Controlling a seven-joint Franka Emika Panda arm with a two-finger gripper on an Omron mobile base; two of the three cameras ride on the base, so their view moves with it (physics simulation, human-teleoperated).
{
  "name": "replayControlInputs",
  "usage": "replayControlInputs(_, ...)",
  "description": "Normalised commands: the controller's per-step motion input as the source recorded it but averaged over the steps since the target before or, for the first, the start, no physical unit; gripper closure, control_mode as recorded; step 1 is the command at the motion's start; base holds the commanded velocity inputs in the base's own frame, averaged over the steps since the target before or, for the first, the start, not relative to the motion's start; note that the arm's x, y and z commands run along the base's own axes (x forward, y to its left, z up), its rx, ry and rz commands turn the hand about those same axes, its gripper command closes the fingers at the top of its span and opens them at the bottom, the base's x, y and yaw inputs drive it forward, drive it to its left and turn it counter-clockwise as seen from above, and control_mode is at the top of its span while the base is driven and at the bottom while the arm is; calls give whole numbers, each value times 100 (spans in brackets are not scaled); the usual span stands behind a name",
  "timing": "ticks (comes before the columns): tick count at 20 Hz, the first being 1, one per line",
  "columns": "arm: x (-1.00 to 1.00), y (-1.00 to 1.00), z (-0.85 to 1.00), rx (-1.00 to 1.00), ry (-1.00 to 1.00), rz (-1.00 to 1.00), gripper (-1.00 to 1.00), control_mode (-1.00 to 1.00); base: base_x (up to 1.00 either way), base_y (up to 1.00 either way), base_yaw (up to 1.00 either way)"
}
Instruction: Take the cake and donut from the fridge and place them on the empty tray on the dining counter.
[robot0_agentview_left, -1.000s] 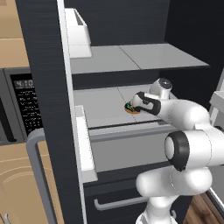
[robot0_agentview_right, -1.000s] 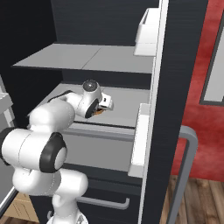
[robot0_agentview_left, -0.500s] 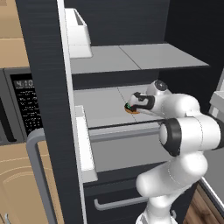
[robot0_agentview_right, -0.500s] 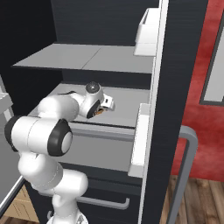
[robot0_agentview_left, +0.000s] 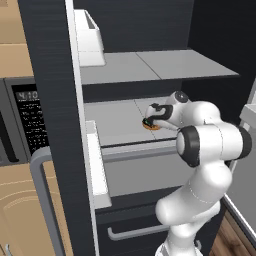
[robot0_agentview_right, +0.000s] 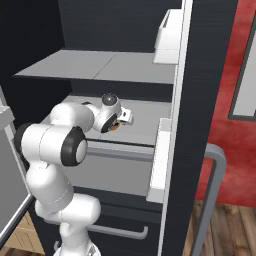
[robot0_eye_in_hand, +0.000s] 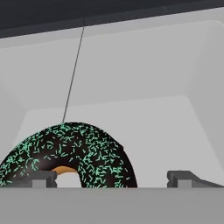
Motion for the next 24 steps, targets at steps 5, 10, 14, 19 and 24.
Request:
replayControlInputs(5,0,0,-35,3,0,0,-100,-100,0,0,0)
replayControlInputs(10,1,0,-43,3,0,0,-100,-100,0,0,0)
replayControlInputs(14,0,6,-61,1,0,0,100,-100,0,0,0)
replayControlInputs(19,0,9,-84,0,3,0,100,-100,0,0,0)
replayControlInputs(24,0,3,-81,0,7,0,100,-100,0,0,0)
